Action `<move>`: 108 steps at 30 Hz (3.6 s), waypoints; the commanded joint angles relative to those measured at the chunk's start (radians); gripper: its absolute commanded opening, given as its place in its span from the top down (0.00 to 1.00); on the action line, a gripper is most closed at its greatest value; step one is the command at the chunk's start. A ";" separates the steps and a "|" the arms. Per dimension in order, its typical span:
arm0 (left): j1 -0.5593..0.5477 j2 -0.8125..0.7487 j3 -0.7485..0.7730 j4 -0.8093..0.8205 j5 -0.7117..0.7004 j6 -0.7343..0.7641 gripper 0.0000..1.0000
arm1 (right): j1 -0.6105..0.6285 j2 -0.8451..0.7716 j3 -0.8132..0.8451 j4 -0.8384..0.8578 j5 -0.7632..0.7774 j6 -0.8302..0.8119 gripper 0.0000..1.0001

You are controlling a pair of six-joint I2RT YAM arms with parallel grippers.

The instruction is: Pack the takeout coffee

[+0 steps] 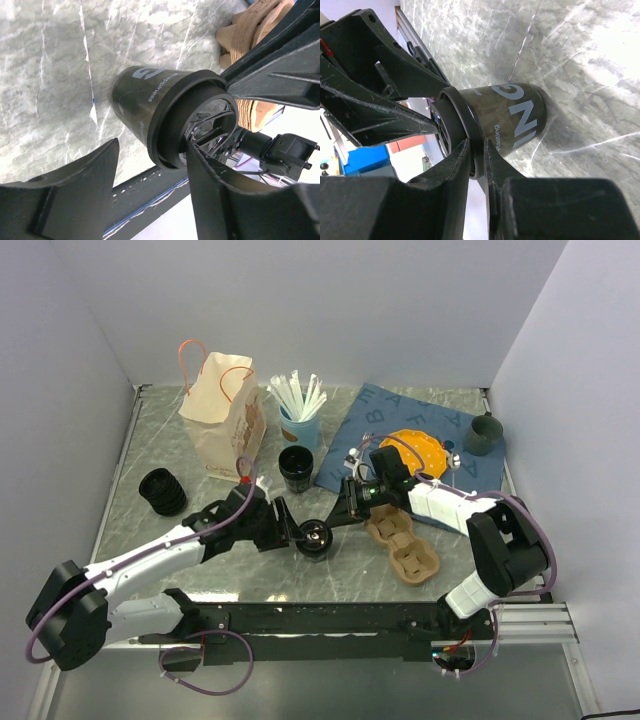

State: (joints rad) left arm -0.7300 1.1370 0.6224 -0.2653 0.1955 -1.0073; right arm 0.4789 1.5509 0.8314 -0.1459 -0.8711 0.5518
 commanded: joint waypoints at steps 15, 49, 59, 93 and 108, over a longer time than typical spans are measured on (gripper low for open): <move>-0.012 -0.106 -0.081 0.089 0.044 0.050 0.24 | 0.067 0.003 0.020 -0.153 0.084 -0.021 0.77; -0.012 -0.045 -0.029 0.110 0.061 0.056 0.23 | 0.093 -0.060 0.049 -0.201 0.130 -0.012 0.70; -0.012 -0.052 -0.036 0.068 0.029 0.079 0.25 | 0.096 -0.066 0.081 -0.213 0.130 -0.006 0.69; -0.012 -0.272 -0.372 0.337 0.033 -0.019 0.46 | 0.130 -0.261 -0.116 -0.098 0.073 0.042 0.59; -0.019 -0.312 -0.411 0.307 0.012 -0.030 0.47 | 0.221 -0.204 -0.158 0.066 0.085 0.186 0.59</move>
State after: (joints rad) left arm -0.7395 0.8238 0.2398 0.1349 0.2363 -1.0462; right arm 0.6807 1.3281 0.6666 -0.1562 -0.8043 0.7002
